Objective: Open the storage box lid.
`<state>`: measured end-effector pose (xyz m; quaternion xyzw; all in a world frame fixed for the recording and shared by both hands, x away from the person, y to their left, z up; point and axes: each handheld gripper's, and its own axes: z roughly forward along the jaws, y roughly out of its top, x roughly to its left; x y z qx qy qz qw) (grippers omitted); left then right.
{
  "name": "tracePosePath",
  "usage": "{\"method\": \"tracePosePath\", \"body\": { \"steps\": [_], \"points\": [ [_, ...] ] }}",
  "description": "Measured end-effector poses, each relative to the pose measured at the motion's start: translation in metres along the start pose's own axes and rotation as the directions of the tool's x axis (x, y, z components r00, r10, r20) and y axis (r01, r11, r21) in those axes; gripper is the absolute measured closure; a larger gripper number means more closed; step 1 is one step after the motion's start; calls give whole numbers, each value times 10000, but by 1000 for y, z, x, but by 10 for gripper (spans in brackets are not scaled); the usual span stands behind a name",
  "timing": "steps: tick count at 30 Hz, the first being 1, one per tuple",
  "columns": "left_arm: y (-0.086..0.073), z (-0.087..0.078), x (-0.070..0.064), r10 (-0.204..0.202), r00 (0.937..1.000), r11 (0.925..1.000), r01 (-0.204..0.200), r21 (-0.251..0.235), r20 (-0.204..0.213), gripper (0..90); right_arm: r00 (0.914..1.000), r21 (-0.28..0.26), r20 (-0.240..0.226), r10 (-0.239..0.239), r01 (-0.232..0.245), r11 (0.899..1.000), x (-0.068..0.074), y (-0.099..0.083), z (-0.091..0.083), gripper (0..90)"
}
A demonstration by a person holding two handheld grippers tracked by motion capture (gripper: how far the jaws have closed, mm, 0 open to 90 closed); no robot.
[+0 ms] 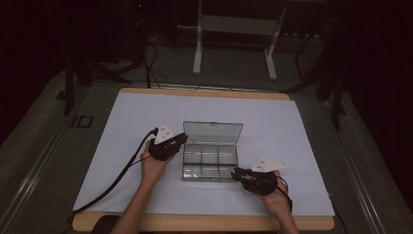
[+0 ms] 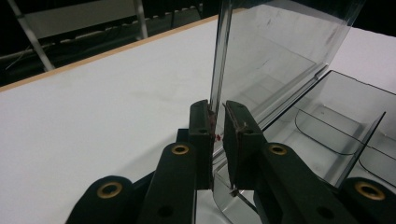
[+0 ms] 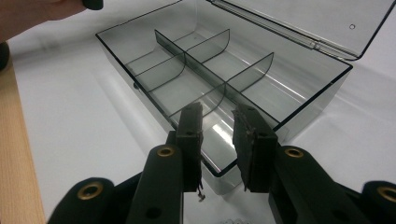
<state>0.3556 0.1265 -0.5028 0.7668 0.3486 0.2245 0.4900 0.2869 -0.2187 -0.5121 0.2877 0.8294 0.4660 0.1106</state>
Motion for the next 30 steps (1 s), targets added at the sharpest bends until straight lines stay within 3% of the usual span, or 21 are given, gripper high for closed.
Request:
{"method": "tracePosePath", "body": {
  "steps": [16, 30],
  "points": [
    [-2, 6, 6, -409, 9990, 9992, 409, -46, 186, 821, 10000, -33, -23, 8, -8, 10000, 0, -1, -1, 725],
    [-4, 10, 8, -535, 9985, 9986, 535, 11, 141, 823, 10000, -74, -29, 29, -29, 10000, 0, -1, -1, 726]
  ]
}}
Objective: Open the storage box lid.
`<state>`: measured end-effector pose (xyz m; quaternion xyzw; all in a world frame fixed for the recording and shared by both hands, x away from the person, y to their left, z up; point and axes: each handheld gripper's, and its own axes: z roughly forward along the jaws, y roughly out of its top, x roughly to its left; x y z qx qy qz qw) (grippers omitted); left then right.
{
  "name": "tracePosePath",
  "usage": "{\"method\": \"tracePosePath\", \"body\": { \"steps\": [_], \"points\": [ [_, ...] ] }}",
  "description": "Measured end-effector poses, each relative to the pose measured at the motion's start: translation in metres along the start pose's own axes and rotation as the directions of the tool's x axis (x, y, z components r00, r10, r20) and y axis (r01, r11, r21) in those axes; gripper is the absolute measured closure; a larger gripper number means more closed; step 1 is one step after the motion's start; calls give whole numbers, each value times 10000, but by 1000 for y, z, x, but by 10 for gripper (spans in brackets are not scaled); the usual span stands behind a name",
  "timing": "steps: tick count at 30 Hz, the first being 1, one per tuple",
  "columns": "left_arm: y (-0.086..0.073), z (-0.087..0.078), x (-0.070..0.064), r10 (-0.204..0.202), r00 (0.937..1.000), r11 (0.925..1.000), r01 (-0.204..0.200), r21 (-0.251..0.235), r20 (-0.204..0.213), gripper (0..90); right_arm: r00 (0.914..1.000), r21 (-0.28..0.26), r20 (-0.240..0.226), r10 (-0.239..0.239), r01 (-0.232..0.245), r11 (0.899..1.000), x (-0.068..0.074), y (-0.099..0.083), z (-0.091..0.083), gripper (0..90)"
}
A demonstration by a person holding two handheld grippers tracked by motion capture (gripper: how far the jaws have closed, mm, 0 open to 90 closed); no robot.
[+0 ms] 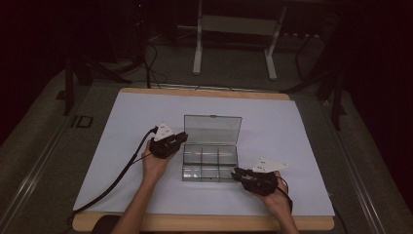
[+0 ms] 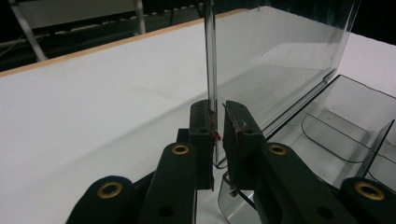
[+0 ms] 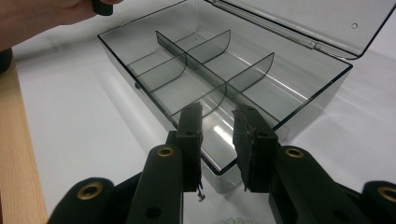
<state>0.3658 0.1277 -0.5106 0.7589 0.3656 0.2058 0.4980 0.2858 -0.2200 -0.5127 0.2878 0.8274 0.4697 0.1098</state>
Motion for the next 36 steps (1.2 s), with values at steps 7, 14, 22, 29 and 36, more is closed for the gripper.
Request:
{"method": "tracePosePath", "body": {
  "steps": [7, 14, 22, 29, 36],
  "points": [
    [-1, 2, 1, -76, 10000, 10000, 76, 45, -16, 821, 10000, -29, -15, -15, 15, 10000, 0, -1, 0, 726],
    [-2, 4, 3, -159, 9999, 9998, 158, 136, 6, 819, 10000, -56, -76, -21, 21, 10000, -1, -1, 0, 727],
    [-4, 7, 5, -279, 9996, 9993, 278, 269, 40, 811, 9999, -119, -147, 32, -33, 9999, -2, -2, 1, 732],
    [-5, 8, 6, -374, 9993, 9988, 371, 308, 96, 804, 9999, -129, -146, 17, -19, 9999, -2, -2, 1, 735],
    [-6, 9, 7, -452, 9989, 9984, 447, 347, 141, 795, 9999, -113, -145, 12, -13, 9999, -2, -2, 1, 739]
  ]
}}
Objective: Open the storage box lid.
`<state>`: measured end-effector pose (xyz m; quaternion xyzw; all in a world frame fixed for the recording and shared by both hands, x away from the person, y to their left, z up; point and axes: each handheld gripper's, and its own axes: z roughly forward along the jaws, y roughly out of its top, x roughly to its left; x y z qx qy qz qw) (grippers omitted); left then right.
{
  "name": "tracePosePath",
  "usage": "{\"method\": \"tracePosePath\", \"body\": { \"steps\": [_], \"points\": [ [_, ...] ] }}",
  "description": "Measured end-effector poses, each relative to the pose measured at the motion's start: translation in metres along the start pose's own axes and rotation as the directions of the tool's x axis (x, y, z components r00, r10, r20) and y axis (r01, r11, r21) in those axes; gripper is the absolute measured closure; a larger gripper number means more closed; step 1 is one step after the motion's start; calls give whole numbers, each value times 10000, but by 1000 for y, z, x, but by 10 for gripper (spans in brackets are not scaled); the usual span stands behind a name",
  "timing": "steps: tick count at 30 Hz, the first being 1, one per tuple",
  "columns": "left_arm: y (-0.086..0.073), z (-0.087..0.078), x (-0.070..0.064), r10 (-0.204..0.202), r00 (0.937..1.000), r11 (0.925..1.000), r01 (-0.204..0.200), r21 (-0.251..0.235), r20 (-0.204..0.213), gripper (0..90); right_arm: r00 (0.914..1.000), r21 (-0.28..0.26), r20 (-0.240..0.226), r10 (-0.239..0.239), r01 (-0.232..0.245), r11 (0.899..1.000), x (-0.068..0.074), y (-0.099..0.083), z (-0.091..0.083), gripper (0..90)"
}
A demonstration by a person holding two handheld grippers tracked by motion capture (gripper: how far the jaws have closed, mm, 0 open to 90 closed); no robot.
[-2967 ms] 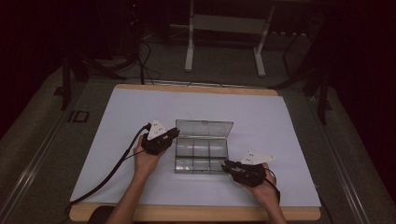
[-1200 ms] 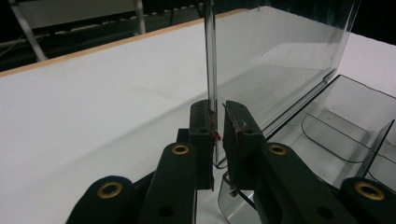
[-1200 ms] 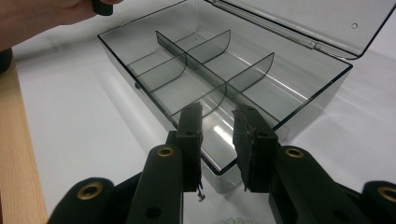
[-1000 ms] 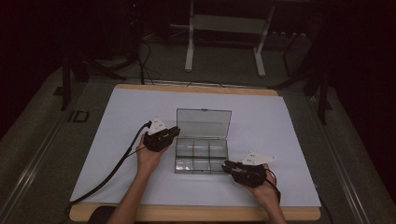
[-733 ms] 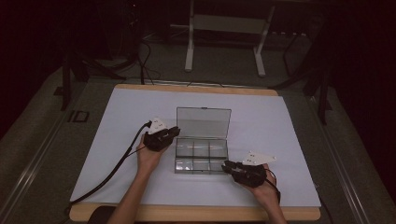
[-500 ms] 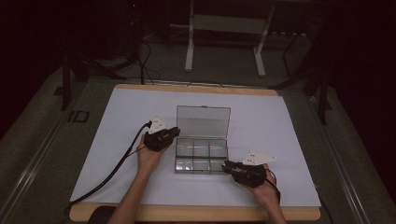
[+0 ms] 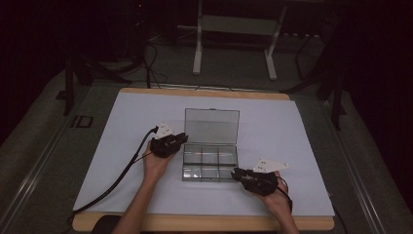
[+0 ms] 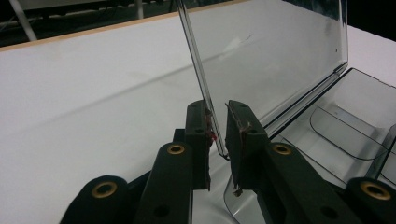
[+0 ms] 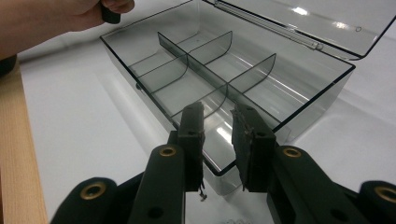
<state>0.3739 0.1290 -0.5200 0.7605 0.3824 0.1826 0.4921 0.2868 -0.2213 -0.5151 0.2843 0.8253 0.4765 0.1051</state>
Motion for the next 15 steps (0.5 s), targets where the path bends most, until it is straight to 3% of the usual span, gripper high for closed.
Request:
{"method": "tracePosePath", "body": {
  "steps": [5, 8, 11, 15],
  "points": [
    [-2, 1, 2, -168, 9998, 9998, 169, 135, -60, 767, 10000, -2, 1, -1, 1, 10000, 0, 0, 0, 739],
    [-5, 4, 2, -82, 9999, 9996, 85, 286, -96, 807, 10000, -6, 0, -9, 9, 10000, 0, 0, 0, 741],
    [-6, 7, 3, -382, 9992, 9990, 385, 244, -130, 808, 10000, -2, 14, -14, 14, 10000, 0, 0, 0, 749],
    [-6, 7, 4, -376, 9991, 9989, 381, 257, -206, 806, 10000, -10, 11, -15, 15, 10000, 0, 0, 0, 749]
  ]
}}
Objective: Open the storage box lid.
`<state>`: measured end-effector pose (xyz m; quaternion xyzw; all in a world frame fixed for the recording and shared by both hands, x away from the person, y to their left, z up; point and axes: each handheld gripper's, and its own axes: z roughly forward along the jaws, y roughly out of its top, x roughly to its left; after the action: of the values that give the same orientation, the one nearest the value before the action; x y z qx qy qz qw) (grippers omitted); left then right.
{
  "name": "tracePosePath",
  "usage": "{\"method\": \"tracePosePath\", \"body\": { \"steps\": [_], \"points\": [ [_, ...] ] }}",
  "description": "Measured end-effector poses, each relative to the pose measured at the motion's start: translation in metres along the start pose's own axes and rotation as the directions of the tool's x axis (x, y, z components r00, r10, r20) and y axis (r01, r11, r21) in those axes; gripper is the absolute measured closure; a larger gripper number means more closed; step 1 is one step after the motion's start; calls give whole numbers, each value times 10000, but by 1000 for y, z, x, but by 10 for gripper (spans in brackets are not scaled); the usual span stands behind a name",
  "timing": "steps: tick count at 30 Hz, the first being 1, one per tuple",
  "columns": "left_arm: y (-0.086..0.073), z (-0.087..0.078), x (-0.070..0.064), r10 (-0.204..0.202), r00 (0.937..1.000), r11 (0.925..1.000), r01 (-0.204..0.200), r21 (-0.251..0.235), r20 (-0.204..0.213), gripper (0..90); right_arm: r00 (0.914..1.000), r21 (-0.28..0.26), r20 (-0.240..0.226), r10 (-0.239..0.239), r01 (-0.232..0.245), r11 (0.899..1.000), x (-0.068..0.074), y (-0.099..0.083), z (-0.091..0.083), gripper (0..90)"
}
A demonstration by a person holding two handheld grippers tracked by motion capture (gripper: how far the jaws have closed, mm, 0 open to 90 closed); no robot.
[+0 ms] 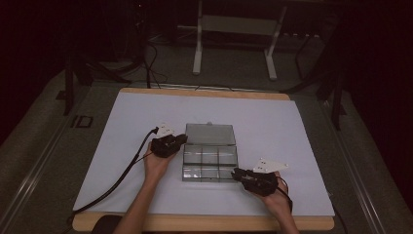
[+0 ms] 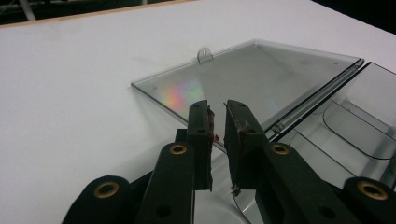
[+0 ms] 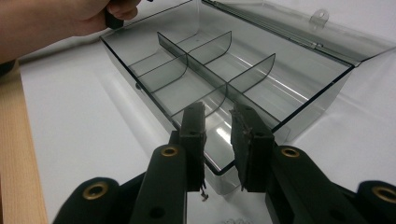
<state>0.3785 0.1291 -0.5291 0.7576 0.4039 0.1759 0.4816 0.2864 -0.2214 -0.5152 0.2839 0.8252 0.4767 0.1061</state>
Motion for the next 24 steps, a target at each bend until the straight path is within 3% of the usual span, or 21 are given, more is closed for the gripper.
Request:
{"method": "tracePosePath", "body": {
  "steps": [10, 24],
  "points": [
    [-1, -10, -1, 239, 9996, 9997, -240, -23, -159, 742, 10000, -6, 11, 6, -6, 10000, 0, 0, 0, 749],
    [-18, -23, 9, 18, 9997, 9995, -25, -326, -244, 687, 10000, -20, 6, 42, -42, 10000, 0, 0, 0, 731]
  ]
}}
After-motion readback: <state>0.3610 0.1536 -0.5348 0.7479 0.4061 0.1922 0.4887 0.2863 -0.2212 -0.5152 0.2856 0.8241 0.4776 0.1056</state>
